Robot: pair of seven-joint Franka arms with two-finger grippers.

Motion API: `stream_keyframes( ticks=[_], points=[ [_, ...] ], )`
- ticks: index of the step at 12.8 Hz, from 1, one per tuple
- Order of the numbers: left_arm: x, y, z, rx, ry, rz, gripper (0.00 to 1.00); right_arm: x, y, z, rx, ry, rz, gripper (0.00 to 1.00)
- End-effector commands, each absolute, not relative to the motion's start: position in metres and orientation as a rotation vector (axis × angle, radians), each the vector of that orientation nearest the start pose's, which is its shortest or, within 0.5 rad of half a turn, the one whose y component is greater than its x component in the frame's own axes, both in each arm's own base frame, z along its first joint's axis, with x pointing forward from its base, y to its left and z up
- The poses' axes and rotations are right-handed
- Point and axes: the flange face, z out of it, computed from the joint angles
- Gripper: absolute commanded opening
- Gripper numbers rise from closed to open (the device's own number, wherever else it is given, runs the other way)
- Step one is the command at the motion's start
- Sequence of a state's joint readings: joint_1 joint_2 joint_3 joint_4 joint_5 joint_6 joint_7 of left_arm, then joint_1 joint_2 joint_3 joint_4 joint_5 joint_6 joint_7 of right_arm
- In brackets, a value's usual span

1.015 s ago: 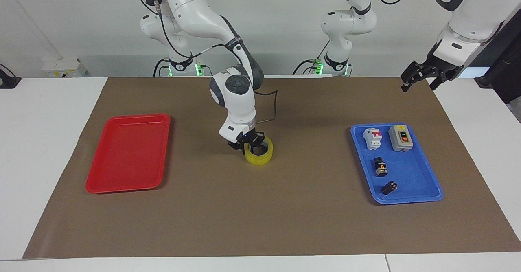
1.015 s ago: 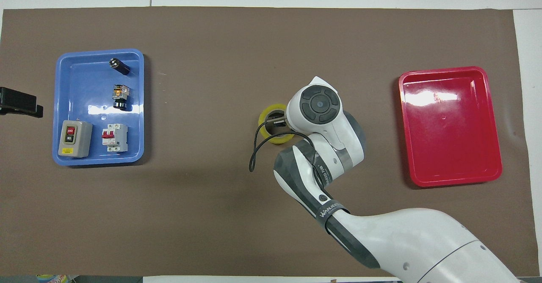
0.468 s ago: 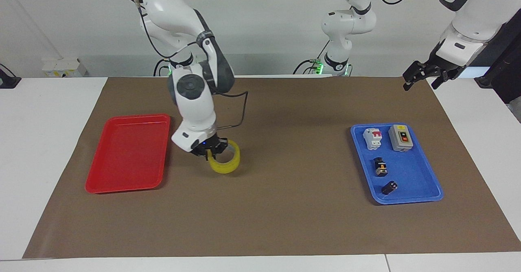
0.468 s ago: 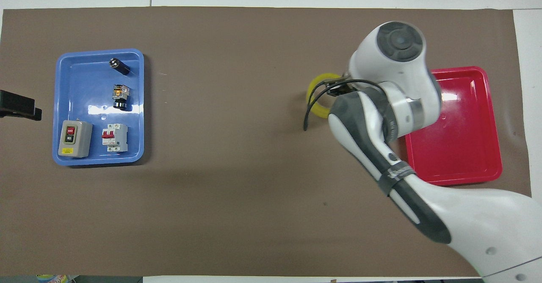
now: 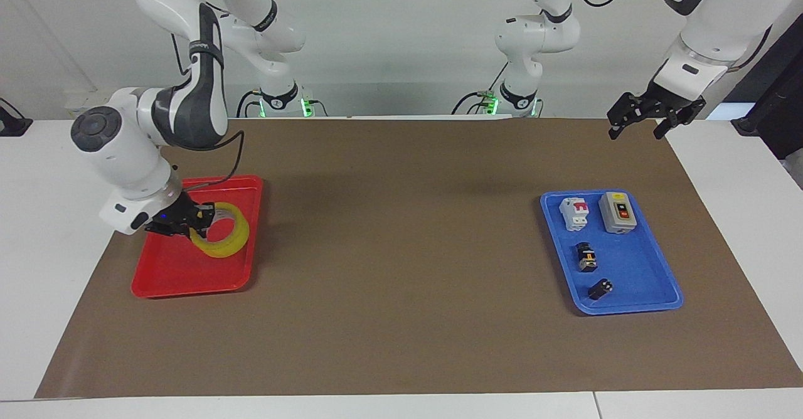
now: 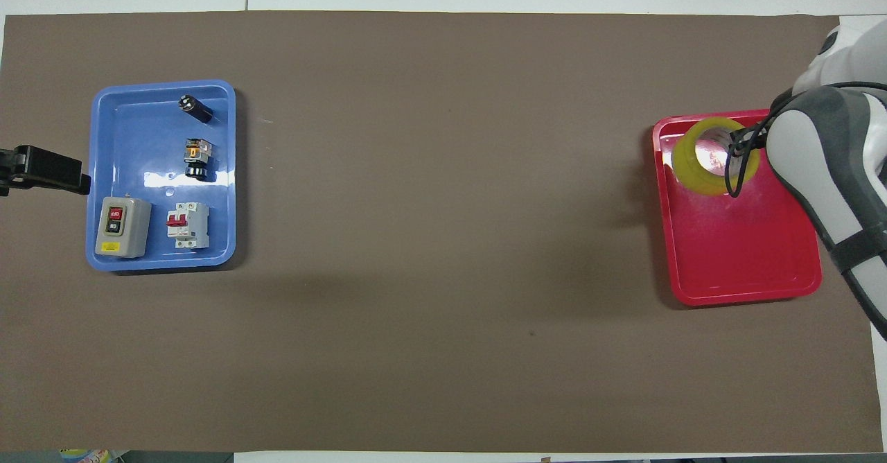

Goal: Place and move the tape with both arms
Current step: 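Lower the tape into the red tray and open the right gripper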

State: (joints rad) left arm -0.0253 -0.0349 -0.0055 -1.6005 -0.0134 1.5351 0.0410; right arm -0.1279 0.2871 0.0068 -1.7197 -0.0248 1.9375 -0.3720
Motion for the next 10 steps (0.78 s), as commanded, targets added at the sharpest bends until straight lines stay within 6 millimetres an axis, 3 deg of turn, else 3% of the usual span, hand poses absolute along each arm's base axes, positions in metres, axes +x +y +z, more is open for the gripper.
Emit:
stream_keyframes(
  ticks=[1,4,10],
  points=[
    [0.541,-0.018,0.630,-3.167,0.126,0.060,1.00,0.600,-0.110,0.396,-3.113,-0.389,0.114,0.00],
    [0.542,-0.018,0.629,-3.167,0.125,0.055,1.00,0.577,-0.141,0.364,-3.116,-0.402,0.070,0.00],
    [0.540,-0.013,0.628,-3.167,0.111,0.070,1.00,0.561,-0.136,0.329,-3.118,-0.418,0.046,0.00]
  ],
)
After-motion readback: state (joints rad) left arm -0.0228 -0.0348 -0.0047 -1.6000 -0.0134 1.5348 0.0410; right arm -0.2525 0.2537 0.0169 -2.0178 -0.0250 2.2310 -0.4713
